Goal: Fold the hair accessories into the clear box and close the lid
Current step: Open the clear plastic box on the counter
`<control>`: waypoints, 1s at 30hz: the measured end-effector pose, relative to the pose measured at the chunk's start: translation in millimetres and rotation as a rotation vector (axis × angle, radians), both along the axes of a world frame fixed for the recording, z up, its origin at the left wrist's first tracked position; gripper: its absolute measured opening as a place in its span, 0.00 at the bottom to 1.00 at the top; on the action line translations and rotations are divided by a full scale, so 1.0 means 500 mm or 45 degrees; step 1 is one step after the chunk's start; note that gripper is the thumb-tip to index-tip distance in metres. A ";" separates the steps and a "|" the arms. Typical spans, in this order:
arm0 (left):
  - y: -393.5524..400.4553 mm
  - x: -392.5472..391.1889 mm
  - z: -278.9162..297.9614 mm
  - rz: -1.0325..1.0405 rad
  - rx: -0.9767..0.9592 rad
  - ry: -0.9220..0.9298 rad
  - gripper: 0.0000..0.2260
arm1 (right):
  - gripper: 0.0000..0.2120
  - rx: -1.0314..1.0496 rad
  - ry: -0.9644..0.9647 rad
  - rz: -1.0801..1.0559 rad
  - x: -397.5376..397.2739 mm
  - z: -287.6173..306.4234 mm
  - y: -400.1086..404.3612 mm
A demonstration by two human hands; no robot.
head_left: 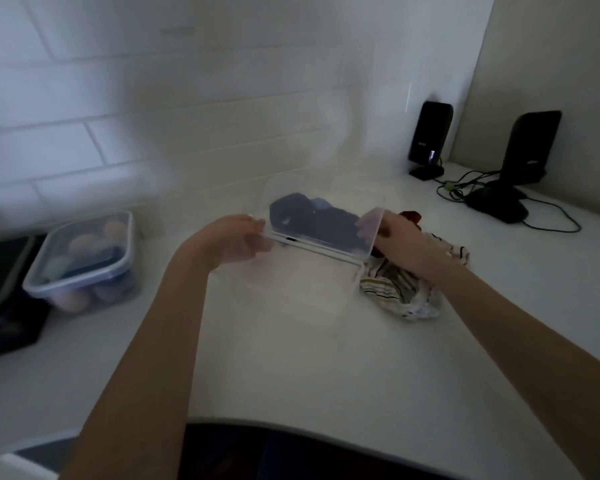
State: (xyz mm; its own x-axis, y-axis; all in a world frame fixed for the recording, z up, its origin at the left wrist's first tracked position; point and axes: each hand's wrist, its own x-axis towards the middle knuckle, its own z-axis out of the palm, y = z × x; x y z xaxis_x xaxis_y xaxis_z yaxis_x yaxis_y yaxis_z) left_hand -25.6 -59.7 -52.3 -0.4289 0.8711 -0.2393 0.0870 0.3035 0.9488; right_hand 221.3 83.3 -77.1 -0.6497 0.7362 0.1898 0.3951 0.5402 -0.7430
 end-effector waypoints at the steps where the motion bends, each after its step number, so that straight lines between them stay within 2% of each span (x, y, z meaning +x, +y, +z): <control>1: -0.008 0.000 -0.002 0.017 0.022 -0.025 0.09 | 0.11 0.028 -0.077 0.030 -0.001 -0.001 -0.009; 4: -0.026 -0.002 -0.007 0.111 0.158 -0.147 0.11 | 0.18 0.158 -0.263 0.008 -0.015 -0.006 -0.027; 8: -0.054 -0.007 -0.019 0.207 0.312 -0.314 0.10 | 0.24 0.482 -0.694 -0.071 -0.053 -0.004 -0.037; 10: -0.068 -0.008 -0.035 0.253 0.254 -0.317 0.08 | 0.19 0.606 -0.705 -0.140 -0.068 -0.009 -0.045; 13: -0.073 -0.003 -0.053 0.325 0.282 -0.399 0.08 | 0.08 0.704 -0.508 -0.183 -0.072 -0.018 -0.044; 16: -0.060 0.008 -0.056 0.428 0.400 -0.490 0.11 | 0.07 0.500 -0.087 -0.235 -0.065 -0.008 -0.034; 18: -0.048 0.021 -0.058 0.457 0.446 -0.507 0.11 | 0.06 0.348 0.212 -0.389 -0.052 0.014 -0.027; 21: -0.030 0.047 -0.060 0.453 0.463 -0.471 0.10 | 0.05 0.175 0.509 -0.536 -0.024 0.048 -0.010; 24: -0.013 0.078 -0.055 0.423 0.464 -0.430 0.08 | 0.06 0.028 0.771 -0.445 0.006 0.082 -0.003; 26: -0.004 0.098 -0.052 0.376 0.432 -0.322 0.06 | 0.08 -0.016 0.906 -0.333 0.024 0.113 -0.011; 30: 0.003 0.121 -0.051 0.243 0.337 -0.038 0.04 | 0.09 -0.126 0.954 -0.054 0.046 0.173 -0.029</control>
